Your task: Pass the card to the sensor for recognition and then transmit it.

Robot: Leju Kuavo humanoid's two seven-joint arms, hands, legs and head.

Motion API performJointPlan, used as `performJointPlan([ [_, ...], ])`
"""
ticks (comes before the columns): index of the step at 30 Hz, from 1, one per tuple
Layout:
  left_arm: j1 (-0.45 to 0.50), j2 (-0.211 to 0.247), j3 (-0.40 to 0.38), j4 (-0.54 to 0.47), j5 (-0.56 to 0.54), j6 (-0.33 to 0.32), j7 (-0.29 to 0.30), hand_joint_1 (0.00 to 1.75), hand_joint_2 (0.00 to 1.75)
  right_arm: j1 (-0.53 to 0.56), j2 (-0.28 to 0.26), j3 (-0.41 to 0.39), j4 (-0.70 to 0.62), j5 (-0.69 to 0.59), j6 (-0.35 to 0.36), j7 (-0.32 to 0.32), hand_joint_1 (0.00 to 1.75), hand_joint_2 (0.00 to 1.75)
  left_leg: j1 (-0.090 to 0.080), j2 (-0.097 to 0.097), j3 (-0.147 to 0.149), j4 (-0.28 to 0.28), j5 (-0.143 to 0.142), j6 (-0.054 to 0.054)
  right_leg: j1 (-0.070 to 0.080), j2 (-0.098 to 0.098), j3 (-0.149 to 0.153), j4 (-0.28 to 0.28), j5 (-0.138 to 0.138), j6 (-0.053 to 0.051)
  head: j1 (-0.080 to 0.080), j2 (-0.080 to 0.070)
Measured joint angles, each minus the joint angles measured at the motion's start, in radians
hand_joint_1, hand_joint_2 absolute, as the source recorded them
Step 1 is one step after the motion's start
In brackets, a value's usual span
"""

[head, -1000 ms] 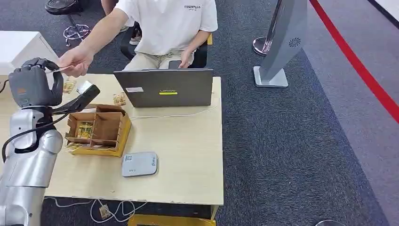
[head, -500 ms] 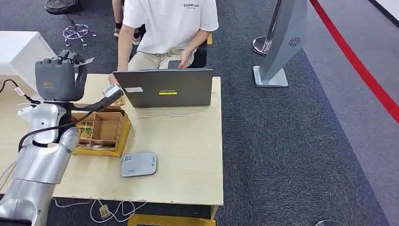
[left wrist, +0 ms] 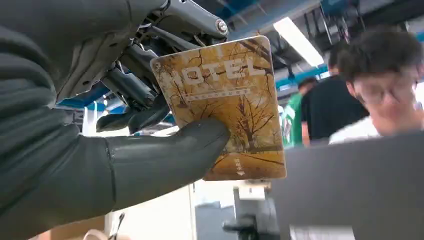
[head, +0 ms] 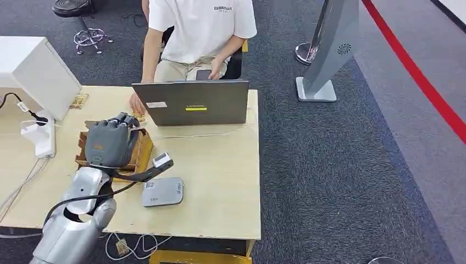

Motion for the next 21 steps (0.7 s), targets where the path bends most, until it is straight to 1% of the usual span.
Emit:
performJointPlan([
  [2, 0.032, 0.013, -0.013, -0.012, -0.004, -0.077, 0.021, 1.75, 1.75, 0.001, 0.000, -0.001, 0.000, -0.009, 0.000, -0.005, 0.00, 0.00, 0.000, 0.000, 0.000, 0.000, 0.000, 0.000, 0.000, 0.000, 0.000, 0.000, 0.000, 0.000, -0.001, 0.000],
  [3, 0.050, 0.019, -0.020, -0.015, -0.004, -0.101, 0.028, 1.75, 1.75, 0.003, 0.001, -0.001, 0.000, -0.011, -0.002, -0.006, 0.00, 0.00, 0.000, 0.000, 0.000, 0.000, 0.000, 0.000, 0.000, 0.000, 0.000, 0.000, 0.000, 0.000, -0.001, 0.000],
  [5, 0.082, 0.028, -0.033, -0.018, -0.005, -0.129, 0.035, 1.75, 1.75, 0.005, 0.001, -0.002, 0.001, -0.014, -0.002, -0.006, 0.00, 0.00, 0.000, 0.000, 0.000, 0.000, 0.000, 0.000, 0.000, -0.001, 0.000, 0.000, 0.000, 0.000, 0.000, 0.000],
  [9, 0.109, 0.040, -0.047, -0.019, 0.000, -0.149, 0.052, 1.75, 1.75, 0.005, 0.001, -0.002, 0.003, -0.013, -0.003, -0.009, 0.00, 0.00, 0.000, -0.001, 0.000, 0.000, 0.000, 0.000, 0.000, -0.001, 0.000, 0.000, 0.000, 0.000, 0.000, 0.000],
  [16, 0.122, 0.042, -0.062, -0.019, 0.008, -0.174, 0.049, 1.75, 1.75, 0.005, 0.003, -0.002, 0.005, -0.006, -0.012, -0.008, 0.00, 0.00, 0.000, -0.001, 0.000, 0.000, 0.000, 0.000, 0.000, -0.001, 0.000, 0.000, 0.000, 0.000, 0.000, 0.000],
  [19, 0.131, 0.042, -0.086, -0.014, -0.007, -0.190, 0.043, 1.75, 1.75, 0.005, 0.006, -0.002, 0.005, -0.002, -0.014, -0.005, 0.00, 0.00, 0.000, -0.001, 0.000, 0.000, 0.000, 0.000, 0.000, -0.001, 0.000, 0.000, 0.000, 0.000, 0.000, 0.000],
  [21, 0.141, 0.042, -0.107, -0.009, -0.033, -0.197, 0.050, 1.75, 1.75, 0.005, 0.009, -0.002, 0.005, 0.000, -0.013, -0.001, 0.00, 0.00, 0.000, -0.001, 0.000, 0.000, 0.000, 0.000, 0.000, -0.001, 0.000, 0.000, 0.000, 0.000, 0.000, 0.000],
])
